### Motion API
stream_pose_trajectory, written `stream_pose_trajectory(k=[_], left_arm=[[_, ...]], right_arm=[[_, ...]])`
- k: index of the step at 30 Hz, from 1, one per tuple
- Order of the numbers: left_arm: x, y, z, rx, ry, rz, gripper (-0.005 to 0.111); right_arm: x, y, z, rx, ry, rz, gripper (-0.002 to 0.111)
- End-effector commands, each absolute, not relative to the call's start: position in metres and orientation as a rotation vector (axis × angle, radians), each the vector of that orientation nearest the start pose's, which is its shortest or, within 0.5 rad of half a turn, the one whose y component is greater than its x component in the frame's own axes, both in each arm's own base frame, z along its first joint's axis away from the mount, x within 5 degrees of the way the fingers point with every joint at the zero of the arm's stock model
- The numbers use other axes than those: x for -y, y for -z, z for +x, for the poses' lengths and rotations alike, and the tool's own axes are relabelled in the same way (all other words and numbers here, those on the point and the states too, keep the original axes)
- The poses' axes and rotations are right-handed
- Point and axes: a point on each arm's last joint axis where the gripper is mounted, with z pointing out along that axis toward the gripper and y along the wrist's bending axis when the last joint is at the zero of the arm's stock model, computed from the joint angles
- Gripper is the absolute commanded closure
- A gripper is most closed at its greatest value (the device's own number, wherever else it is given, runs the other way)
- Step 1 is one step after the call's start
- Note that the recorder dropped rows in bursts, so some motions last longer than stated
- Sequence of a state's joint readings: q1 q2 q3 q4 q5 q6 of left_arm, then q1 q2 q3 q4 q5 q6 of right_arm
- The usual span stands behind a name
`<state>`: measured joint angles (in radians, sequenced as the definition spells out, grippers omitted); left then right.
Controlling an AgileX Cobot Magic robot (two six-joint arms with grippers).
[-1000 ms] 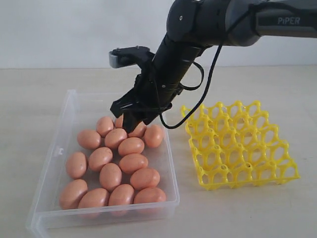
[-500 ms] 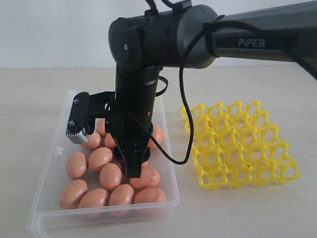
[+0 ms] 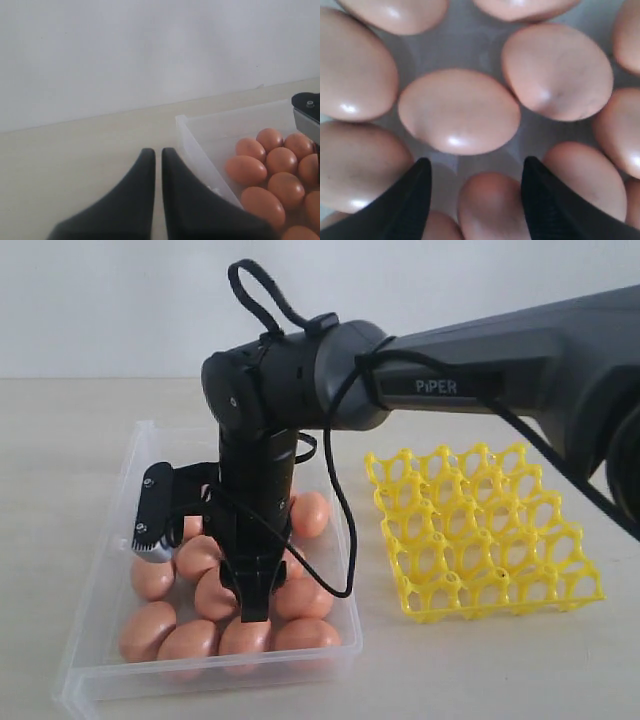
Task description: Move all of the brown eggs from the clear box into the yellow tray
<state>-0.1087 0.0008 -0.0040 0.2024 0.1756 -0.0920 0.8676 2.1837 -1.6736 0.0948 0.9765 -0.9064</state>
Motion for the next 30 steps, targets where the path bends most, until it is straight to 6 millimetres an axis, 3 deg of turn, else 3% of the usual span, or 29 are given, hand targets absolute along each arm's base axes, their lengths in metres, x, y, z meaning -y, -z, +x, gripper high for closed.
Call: stream_pose_trajectory(k=[1,8,15,17,20,30], left_arm=[[0.003,-0.198,0.056,-1.646,-0.017,0.151,0.103],[0.003,-0.198,0.056,-1.646,-0.017,0.151,0.103],[0.003,-0.198,0.056,-1.646,-0.017,0.151,0.103],[0.003,-0.198,0.056,-1.646,-0.017,0.151,0.103],[0.003,-0.198,0.056,-1.646,-0.017,0.151,0.103],[0.003,-0.198,0.056,-1.646,-0.017,0.151,0.103]], right_arm=[[-0.342,-0.158,0.287,-1.941,-0.048,-2.261,0.061],[-0.339,-0.165,0.288,-1.99,0.001,-2.223,0.061],[-0.333,-0.192,0.286,-1.971,0.039,-2.191,0.061],[-0.329,-0.199,0.287,-1.99,0.063,-2.161,0.056],[-0.323,-0.2,0.295,-2.109,0.058,-2.037,0.04],[-0.319,-0.193,0.3,-2.122,0.054,-2.041,0.042]])
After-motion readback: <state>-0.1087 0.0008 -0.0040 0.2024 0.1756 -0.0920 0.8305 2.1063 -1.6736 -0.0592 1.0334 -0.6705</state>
